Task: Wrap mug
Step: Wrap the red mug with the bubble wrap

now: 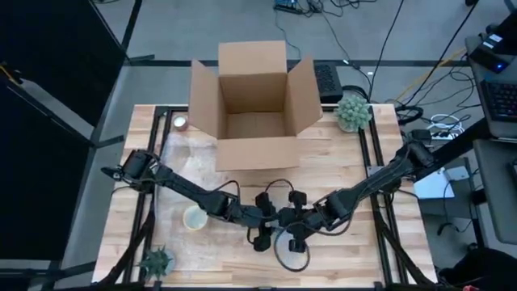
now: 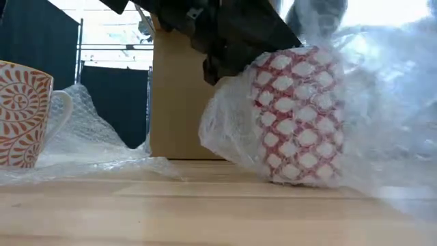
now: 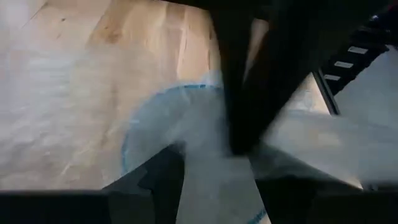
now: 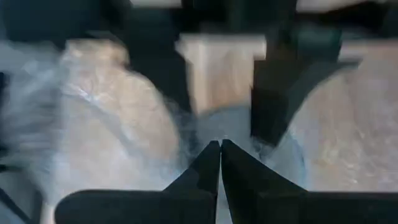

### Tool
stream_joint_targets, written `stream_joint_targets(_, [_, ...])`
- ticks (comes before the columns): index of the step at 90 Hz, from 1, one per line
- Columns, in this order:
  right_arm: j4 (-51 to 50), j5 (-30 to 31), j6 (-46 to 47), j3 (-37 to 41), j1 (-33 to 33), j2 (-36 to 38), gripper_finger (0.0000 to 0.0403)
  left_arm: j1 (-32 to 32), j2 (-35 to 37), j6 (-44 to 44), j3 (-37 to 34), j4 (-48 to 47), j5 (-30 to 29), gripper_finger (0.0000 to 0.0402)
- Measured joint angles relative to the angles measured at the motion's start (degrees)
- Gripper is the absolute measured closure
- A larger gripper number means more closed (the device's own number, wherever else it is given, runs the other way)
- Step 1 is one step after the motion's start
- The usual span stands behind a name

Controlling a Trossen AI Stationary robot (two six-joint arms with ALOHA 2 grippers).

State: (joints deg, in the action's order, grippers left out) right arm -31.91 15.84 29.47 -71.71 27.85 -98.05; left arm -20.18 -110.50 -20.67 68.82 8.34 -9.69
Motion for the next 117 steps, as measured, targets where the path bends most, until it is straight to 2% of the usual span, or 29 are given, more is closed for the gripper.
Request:
stream_joint_targets(32, [0.4, -2.9, 1.5, -0.3, -0.3, -6.5, 0.0403, -0.4, 1.6, -0.1, -0.1, -0.7, 1.1, 0.0231])
stream_joint_targets(57, [0.4, -4.0, 1.3, 0.1, -0.4, -5.7, 0.0403, -2.4, 7.2, -0.1, -0.1, -6.3, 2.6, 0.0231])
stream_joint_targets(67, [0.5, -4.0, 1.2, 0.1, -0.5, -5.7, 0.0403, -3.0, 7.4, 0.0, -0.2, -8.7, 3.7, 0.0231])
stream_joint_targets(84, [0.6, -3.8, 1.1, 0.1, -0.5, -5.6, 0.0403, -3.0, 7.1, 0.0, 0.0, -1.5, 2.3, 0.0231])
stream_joint_targets(103, [0.7, -3.6, 1.3, 0.1, -0.5, -5.6, 0.0403, -1.8, 6.2, 0.6, -0.1, 0.3, 1.9, 0.0231])
stream_joint_targets(117, [0.8, -3.7, 1.3, 0.1, -0.5, -5.6, 0.0403, -0.3, 2.2, 0.2, 0.0, 0.3, 1.5, 0.0231])
